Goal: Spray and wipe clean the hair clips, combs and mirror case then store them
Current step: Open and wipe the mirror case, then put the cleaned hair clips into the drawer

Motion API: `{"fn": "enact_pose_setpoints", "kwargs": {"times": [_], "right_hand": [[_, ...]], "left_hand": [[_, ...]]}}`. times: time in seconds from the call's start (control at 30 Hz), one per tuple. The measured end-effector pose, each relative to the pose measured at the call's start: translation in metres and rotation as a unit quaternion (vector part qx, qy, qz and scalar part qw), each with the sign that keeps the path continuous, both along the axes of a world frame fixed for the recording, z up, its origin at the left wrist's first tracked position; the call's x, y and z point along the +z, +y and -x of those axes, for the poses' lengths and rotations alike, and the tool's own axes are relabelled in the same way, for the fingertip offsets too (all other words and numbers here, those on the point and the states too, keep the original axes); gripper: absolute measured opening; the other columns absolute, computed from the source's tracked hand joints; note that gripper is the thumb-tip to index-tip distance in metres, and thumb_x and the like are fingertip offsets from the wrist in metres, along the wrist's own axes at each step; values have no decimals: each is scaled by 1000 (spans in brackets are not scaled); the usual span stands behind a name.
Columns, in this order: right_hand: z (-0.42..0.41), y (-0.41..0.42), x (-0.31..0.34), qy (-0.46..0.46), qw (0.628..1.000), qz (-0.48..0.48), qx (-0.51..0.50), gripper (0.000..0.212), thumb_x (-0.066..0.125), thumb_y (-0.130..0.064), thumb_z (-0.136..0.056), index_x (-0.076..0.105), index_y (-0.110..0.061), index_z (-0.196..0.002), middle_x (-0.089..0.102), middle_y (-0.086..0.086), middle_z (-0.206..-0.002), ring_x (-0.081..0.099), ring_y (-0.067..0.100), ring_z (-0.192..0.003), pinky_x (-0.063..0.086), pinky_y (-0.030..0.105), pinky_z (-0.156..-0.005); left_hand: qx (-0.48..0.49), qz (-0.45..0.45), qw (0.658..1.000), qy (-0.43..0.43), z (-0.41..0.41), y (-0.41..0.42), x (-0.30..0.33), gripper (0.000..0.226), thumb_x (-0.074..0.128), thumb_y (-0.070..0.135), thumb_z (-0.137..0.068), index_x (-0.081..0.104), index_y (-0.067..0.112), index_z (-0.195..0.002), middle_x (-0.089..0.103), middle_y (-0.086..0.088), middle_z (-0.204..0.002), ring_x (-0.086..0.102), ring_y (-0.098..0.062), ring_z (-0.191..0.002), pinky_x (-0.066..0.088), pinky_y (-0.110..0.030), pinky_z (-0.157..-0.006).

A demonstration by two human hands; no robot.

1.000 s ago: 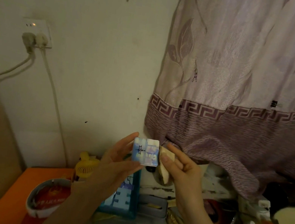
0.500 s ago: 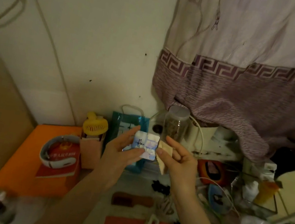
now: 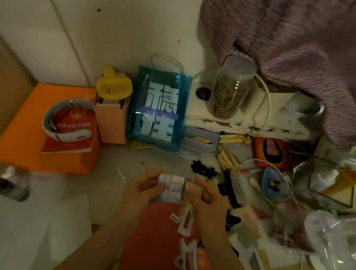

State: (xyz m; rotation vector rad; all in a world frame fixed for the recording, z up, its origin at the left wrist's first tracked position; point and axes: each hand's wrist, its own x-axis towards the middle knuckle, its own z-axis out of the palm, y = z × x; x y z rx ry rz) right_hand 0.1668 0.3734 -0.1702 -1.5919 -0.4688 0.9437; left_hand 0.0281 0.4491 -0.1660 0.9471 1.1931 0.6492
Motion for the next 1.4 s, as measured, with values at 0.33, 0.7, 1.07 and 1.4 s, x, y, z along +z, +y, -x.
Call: {"fn": "enact_pose_setpoints", "kwargs": {"times": [0.33,0.7,1.07,1.4], "right_hand": [[-1,-21,-58,14,995,94,-26,39,72,4,-79,66,-17,-111,72,10,-95,69,25,-92,59,36,-78],[-2,-25,-88,61,990,120,-29,41,69,6,-80,67,-16,-114,74,6,-97,72,24,-87,58,42,-77],[-8,-26,-92,81,989,118,-38,41,69,5,-80,64,-28,-103,75,-4,-87,72,15,-79,58,24,-64],[-11,-33,-79,77,992,89,-32,31,68,4,-80,65,-18,-102,74,2,-87,72,16,-76,56,21,-58]], "left_hand": [[44,65,995,69,5,-10,-83,32,65,-3,-84,64,14,-110,67,3,-93,64,-9,-81,54,-15,-54],[4,18,984,179,2,-5,-136,37,64,-4,-86,59,-3,-123,63,-21,-118,60,-32,-106,53,-27,-72],[-16,-63,966,251,-4,-6,-155,32,68,-2,-83,65,0,-115,65,-18,-116,58,-21,-101,40,-9,-80],[-72,-127,937,318,-1,-10,-157,42,78,5,-75,65,5,-115,53,-19,-127,51,-35,-116,39,-48,-104]]}}
